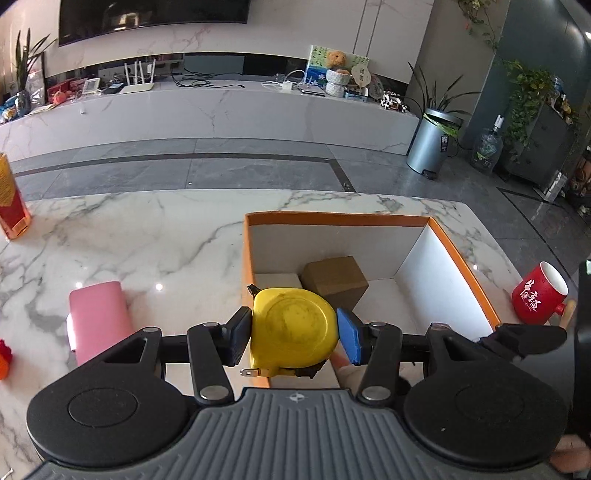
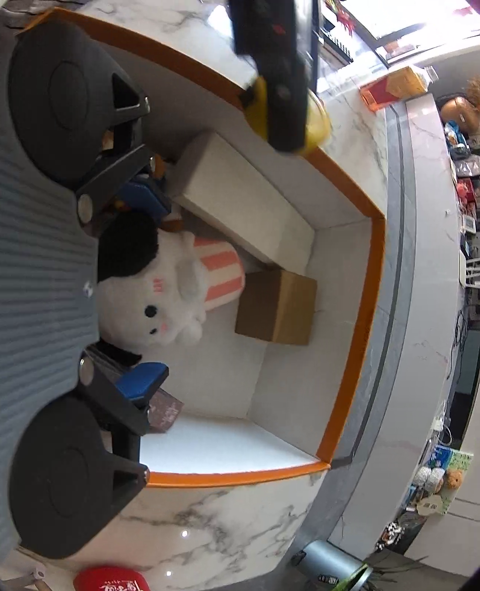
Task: Organize objects
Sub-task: 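Lower the yellow tape measure into the orange box and open the left gripper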
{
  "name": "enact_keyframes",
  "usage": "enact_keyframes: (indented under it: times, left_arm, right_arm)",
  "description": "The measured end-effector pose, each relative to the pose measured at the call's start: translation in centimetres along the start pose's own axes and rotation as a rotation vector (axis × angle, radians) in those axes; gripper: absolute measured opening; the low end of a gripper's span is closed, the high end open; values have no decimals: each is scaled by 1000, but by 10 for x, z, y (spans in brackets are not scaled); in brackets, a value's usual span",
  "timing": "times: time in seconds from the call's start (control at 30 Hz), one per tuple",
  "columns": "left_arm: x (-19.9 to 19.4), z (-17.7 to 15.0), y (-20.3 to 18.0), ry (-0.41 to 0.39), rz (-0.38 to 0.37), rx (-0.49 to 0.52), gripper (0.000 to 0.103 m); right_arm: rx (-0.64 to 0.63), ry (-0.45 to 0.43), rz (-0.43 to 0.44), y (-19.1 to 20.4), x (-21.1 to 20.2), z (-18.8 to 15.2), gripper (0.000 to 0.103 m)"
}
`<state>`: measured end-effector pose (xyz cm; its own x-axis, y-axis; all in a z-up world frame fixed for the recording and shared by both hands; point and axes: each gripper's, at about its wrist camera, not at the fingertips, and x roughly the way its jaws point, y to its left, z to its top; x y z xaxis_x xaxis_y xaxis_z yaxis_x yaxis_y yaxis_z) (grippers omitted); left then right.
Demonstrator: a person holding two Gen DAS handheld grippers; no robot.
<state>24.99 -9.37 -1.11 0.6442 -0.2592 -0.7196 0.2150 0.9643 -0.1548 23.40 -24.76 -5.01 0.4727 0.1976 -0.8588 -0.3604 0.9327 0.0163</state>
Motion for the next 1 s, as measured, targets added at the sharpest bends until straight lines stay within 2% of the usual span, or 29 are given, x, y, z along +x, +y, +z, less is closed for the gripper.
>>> enact_keyframes:
  times: [0.13, 0.27, 0.5, 0.67, 0.8, 0.87, 0.93, 1.0]
  left_arm:
    - [27, 17, -17, 50, -60, 10, 58]
    - [50, 21, -37, 98, -125, 32, 58]
    - [73, 19, -55, 150, -159, 37, 58]
    - [87, 20, -57, 200, -172, 31, 58]
    - [93, 17, -56, 239, -168, 51, 60]
    - [91, 14, -57, 223, -119, 81, 82]
    - [89, 11, -58, 206, -91, 108, 92]
    - [87, 10, -57, 211, -85, 118, 93]
  right_arm:
    - [-71, -10, -10, 2, -9, -4, 90]
    - [-35, -37, -7, -8, -14, -6, 90]
    - [-25, -63, -3, -16, -17, -9, 90]
    - [-57, -69, -58, -12, -15, -11, 90]
    - [-67, -67, -62, -10, -15, -12, 91]
    - [-60, -66, -61, -9, -14, -12, 92]
    - [-56, -63, -60, -9, -13, -11, 93]
    - [-59, -61, -63, -7, -13, -10, 94]
